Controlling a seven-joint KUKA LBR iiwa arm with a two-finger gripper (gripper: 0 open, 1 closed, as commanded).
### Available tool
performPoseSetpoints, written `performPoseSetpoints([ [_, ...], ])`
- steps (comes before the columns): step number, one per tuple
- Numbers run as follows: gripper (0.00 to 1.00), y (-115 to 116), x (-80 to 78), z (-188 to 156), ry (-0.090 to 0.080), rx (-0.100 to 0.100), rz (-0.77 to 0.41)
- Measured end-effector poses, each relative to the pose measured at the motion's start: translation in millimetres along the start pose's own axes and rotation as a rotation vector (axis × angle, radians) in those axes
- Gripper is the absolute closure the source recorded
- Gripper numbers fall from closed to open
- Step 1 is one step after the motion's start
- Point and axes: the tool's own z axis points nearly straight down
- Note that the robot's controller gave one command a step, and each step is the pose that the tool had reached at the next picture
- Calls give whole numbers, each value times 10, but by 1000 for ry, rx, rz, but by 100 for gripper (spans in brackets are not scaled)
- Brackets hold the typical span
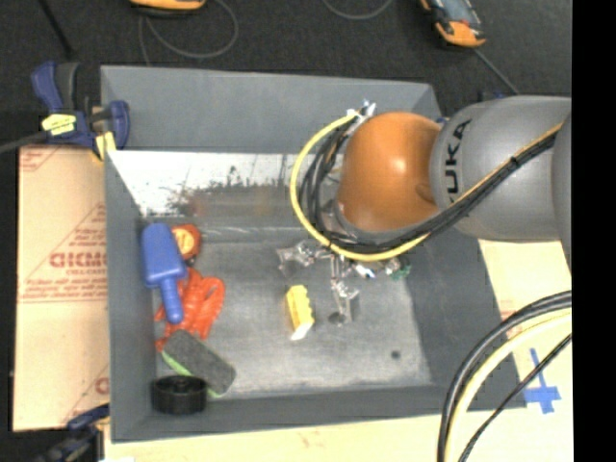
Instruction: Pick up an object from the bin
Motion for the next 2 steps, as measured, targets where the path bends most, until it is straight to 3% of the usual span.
performPoseSetpoints([
  [1,0,10,-129,157,-3,3,-167],
  [2,0,47,-82,286,-3,-1,-256],
])
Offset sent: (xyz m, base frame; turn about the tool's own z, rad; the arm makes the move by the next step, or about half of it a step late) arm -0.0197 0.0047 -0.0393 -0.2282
